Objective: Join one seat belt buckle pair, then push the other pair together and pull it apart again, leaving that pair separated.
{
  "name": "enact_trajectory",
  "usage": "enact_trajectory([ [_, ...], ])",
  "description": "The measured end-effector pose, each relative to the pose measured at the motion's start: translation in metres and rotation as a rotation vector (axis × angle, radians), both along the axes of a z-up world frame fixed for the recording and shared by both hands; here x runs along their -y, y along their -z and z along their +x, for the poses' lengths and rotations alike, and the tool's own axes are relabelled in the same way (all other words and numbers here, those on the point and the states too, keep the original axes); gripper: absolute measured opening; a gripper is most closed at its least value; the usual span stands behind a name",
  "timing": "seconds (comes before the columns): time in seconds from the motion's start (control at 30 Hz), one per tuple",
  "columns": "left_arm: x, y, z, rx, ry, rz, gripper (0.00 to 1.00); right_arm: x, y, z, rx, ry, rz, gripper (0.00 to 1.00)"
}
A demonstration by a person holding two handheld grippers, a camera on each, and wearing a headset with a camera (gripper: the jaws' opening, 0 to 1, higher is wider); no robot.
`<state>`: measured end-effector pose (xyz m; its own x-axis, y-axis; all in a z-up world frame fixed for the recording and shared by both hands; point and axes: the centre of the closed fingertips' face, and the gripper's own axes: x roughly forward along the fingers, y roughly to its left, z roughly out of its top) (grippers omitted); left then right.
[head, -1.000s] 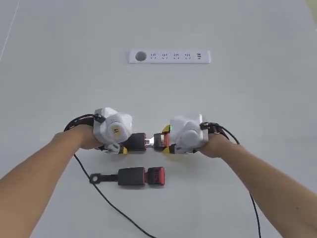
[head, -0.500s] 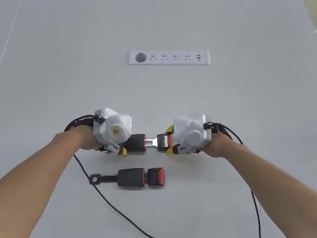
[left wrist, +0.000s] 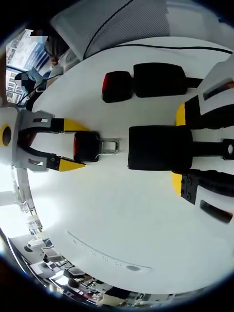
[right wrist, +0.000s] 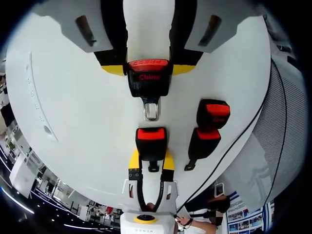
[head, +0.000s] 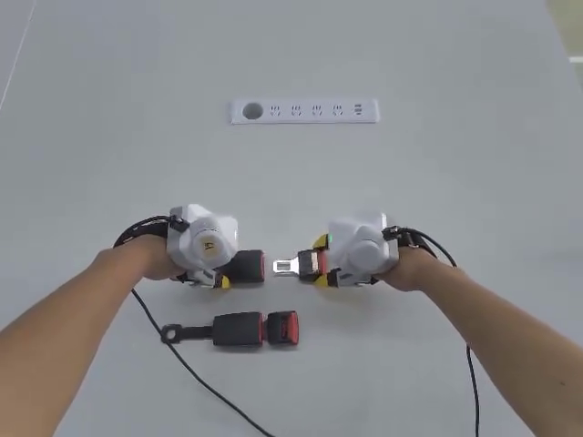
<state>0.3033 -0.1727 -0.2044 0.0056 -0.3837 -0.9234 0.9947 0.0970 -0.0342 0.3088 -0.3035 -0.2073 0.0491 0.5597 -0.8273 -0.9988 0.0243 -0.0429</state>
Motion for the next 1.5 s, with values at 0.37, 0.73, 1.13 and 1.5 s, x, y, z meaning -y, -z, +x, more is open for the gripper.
enact_trajectory([
  [0.37,-0.001,0.003,0.0,0.003,0.004,-0.001,0.32,0.019,0.0,-0.001,-0.002,0.003,-0.021,0.31],
  [0.73,-0.001,0.004,0.001,0.002,0.007,-0.006,0.32,0.034,-0.001,-0.001,-0.004,0.011,-0.033,0.31],
  [1.13,0.0,0.002,-0.001,0.001,0.005,-0.031,0.32,0.038,0.001,0.001,-0.002,0.008,-0.038,0.32],
  [1.5,0.001,0.0,0.0,0.007,0.017,-0.021,0.33,0.041,0.004,0.004,0.019,0.014,-0.052,0.43],
])
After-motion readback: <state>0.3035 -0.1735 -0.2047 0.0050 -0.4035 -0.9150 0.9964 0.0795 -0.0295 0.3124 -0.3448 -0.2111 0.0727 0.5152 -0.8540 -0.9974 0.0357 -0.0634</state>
